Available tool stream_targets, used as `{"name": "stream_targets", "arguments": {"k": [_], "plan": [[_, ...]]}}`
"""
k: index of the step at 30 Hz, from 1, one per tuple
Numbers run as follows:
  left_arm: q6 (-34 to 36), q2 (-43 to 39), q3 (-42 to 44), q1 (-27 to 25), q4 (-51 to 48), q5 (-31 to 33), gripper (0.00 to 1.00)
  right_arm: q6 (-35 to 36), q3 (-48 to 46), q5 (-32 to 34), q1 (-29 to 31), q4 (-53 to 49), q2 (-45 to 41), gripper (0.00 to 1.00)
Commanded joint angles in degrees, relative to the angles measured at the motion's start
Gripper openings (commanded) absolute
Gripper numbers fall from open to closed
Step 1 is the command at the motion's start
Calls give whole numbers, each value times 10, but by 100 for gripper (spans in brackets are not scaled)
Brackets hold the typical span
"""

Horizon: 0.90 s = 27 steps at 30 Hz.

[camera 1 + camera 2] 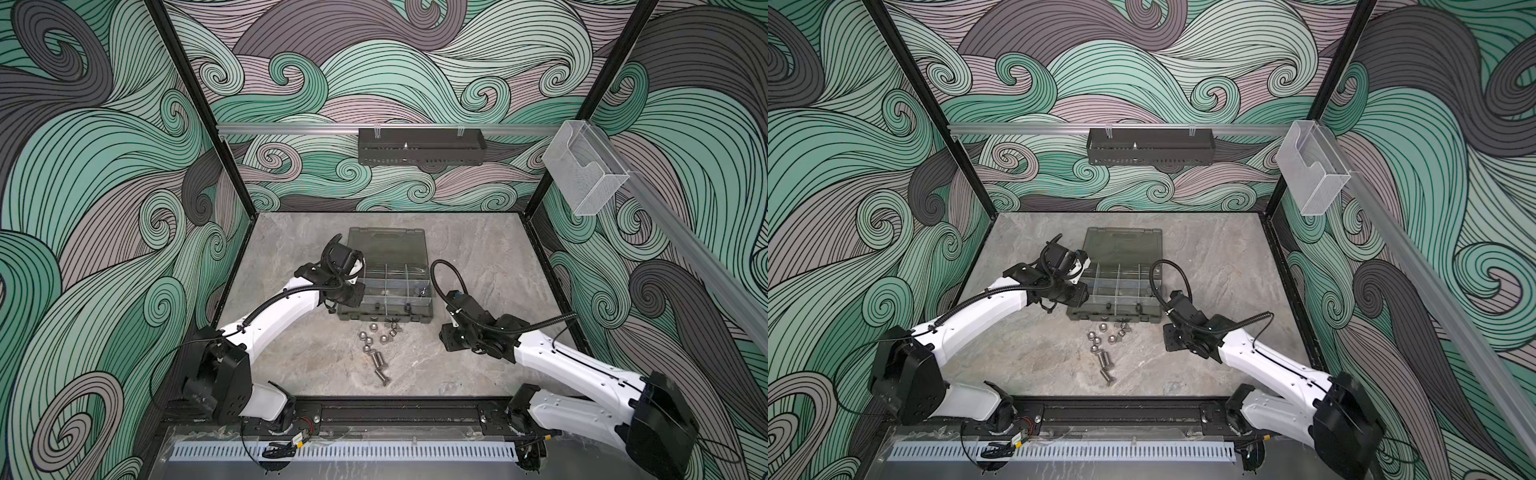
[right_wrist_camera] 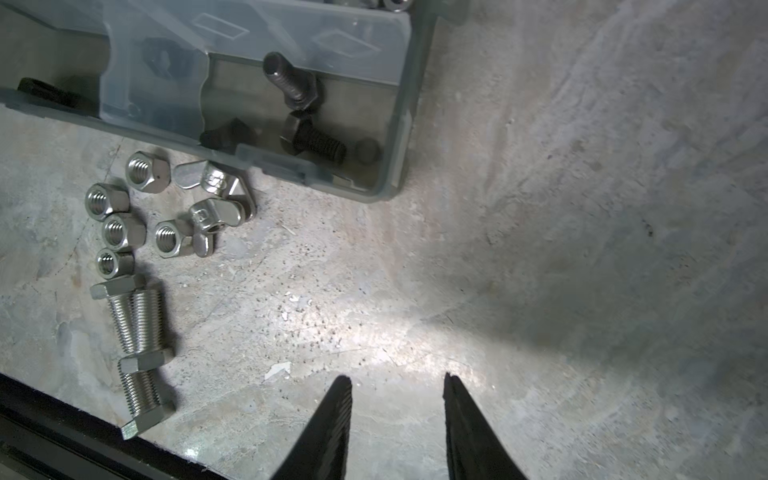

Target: Sort the screws and nuts into containers

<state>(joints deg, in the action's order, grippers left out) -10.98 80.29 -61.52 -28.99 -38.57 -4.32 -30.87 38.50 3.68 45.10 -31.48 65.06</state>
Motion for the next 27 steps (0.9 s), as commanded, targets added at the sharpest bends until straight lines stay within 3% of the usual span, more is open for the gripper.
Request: {"name": "stream_targets", "arguments": {"k": [1,11,27], "plan": [[11,-28,5,9,0,-11,33,-1,34,17,22,23,42,38],[11,-41,24,25,15,-24,33,-39,136,91,93,47,196,40],[8,-51,30,31,17,-34,33,-59,264,99,121,54,371,47]]}}
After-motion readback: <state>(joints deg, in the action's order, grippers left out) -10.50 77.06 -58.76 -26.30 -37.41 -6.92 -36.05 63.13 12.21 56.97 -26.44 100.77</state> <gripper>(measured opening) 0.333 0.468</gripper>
